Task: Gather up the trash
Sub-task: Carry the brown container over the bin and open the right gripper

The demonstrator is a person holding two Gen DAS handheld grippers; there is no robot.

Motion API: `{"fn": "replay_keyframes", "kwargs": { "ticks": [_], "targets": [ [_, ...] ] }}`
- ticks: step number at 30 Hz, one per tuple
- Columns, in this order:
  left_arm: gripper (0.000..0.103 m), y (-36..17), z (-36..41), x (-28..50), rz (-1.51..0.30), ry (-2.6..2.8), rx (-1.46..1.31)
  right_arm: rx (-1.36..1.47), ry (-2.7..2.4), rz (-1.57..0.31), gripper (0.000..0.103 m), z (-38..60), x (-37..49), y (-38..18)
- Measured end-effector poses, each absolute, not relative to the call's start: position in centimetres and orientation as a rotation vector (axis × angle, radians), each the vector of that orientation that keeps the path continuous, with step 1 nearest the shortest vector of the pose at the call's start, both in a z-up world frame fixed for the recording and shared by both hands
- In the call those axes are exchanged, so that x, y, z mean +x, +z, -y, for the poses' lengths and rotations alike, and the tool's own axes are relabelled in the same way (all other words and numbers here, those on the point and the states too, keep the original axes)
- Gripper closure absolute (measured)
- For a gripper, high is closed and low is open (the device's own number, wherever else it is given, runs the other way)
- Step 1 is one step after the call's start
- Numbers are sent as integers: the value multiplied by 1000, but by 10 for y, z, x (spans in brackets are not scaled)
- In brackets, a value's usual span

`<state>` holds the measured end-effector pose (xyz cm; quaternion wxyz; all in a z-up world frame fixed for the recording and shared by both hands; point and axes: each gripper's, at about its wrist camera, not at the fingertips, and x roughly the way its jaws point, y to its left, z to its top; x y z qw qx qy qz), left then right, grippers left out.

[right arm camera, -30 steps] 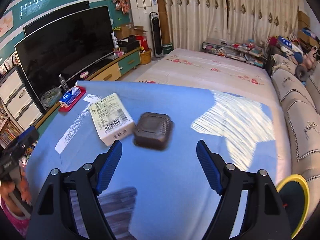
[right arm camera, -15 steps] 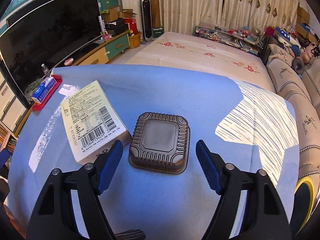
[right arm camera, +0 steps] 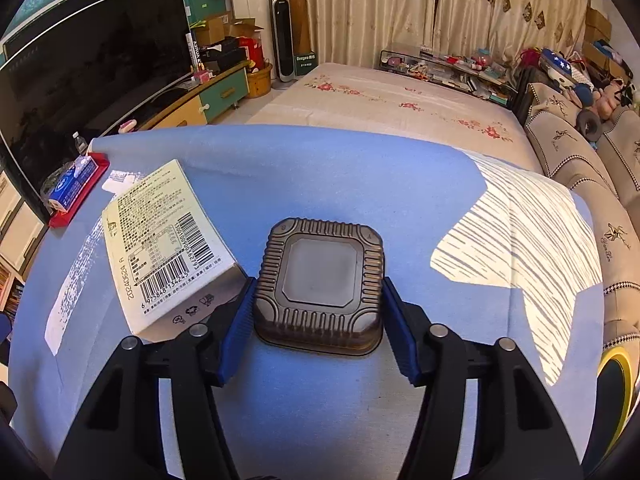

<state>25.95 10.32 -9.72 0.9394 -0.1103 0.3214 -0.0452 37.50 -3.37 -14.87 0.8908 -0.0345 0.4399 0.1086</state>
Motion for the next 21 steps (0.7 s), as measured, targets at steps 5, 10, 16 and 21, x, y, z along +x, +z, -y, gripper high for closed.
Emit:
{"fn": "replay_keyframes", "kwargs": {
  "ticks": [5, 10, 16, 21],
  "targets": [
    [5, -98, -102, 260, -656, -91, -215, -78, 218, -868, 46, 47, 357, -127],
    [5, -97, -101, 258, -651, -89, -206, -97, 182, -805, 46, 80, 316, -105],
    [5, -98, -94, 257, -654, -88, -178, -34, 93, -760, 46, 148, 269, -92],
    [5, -99, -91, 257, -651, -77, -155, 51, -57, -750, 46, 228, 234, -98]
  ]
}}
